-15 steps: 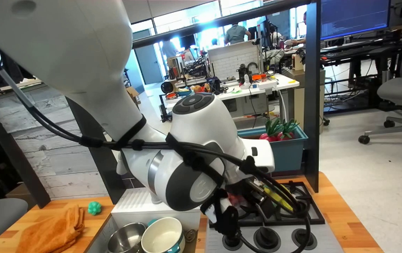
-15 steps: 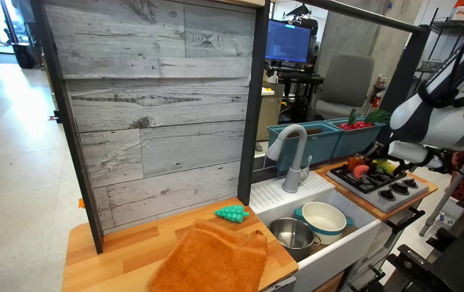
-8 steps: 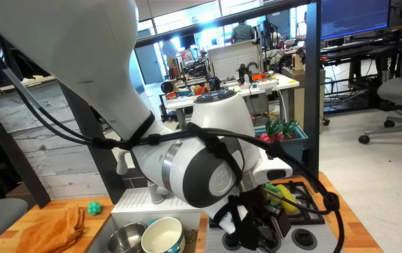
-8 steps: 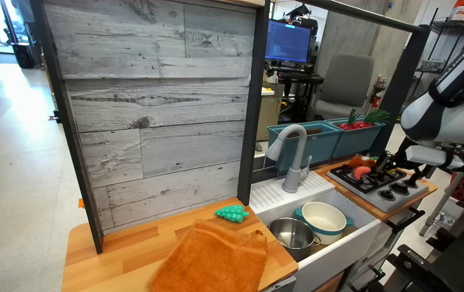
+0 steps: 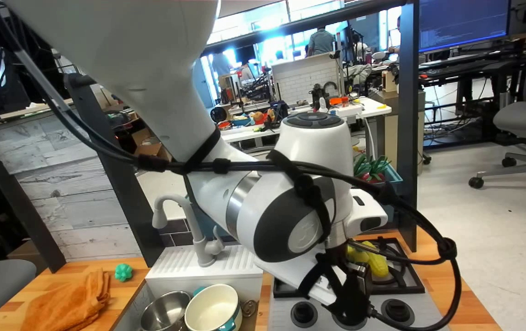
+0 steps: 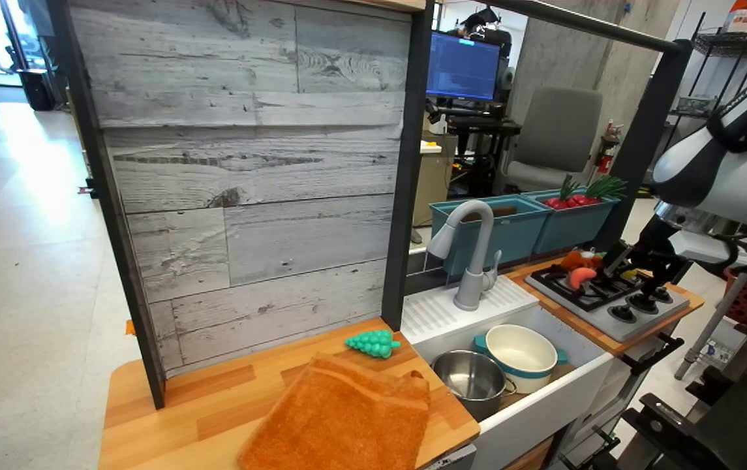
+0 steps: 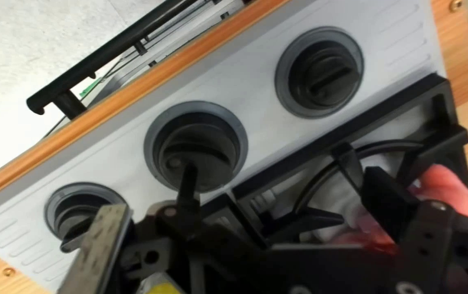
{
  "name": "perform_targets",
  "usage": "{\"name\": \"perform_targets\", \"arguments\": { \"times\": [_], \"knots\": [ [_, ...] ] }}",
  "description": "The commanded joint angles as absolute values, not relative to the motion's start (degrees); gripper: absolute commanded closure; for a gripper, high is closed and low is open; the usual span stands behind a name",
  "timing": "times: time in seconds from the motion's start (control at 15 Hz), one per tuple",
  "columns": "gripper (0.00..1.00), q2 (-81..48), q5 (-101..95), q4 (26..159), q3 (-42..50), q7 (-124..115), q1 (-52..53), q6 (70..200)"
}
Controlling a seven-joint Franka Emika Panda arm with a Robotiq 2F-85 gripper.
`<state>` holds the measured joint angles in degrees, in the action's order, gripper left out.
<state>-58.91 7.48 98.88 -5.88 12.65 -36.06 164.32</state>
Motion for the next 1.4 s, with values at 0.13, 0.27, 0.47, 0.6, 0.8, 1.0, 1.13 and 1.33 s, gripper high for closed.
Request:
{"name": "perform_targets", "arguments": {
  "times": [0.13, 0.27, 0.47, 0.6, 0.8, 1.0, 1.13, 1.33],
  "knots": [
    [0.00, -59.0, 8.5, 97.6, -7.2, 14.2, -37.2, 160.5],
    [0.00, -58.9, 6.1, 98.3, -3.4, 13.7, -34.1, 164.8],
    [0.00, -57.5, 3.1, 98.0, 1.7, 13.3, -30.8, 170.4],
    [0.00, -57.0, 0.7, 96.7, 5.5, 13.5, -28.2, 172.5],
    [0.00, -60.8, -1.4, 90.2, 10.0, 11.8, -24.3, 175.5],
    [0.00, -65.6, -1.8, 82.1, 13.1, 9.9, -21.9, 168.2],
    [0.00, -68.8, -1.7, 77.3, 11.9, 10.4, -22.6, 163.0],
    [0.00, -73.6, -1.3, 71.1, 9.8, 11.9, -24.0, 157.7]
  ]
}}
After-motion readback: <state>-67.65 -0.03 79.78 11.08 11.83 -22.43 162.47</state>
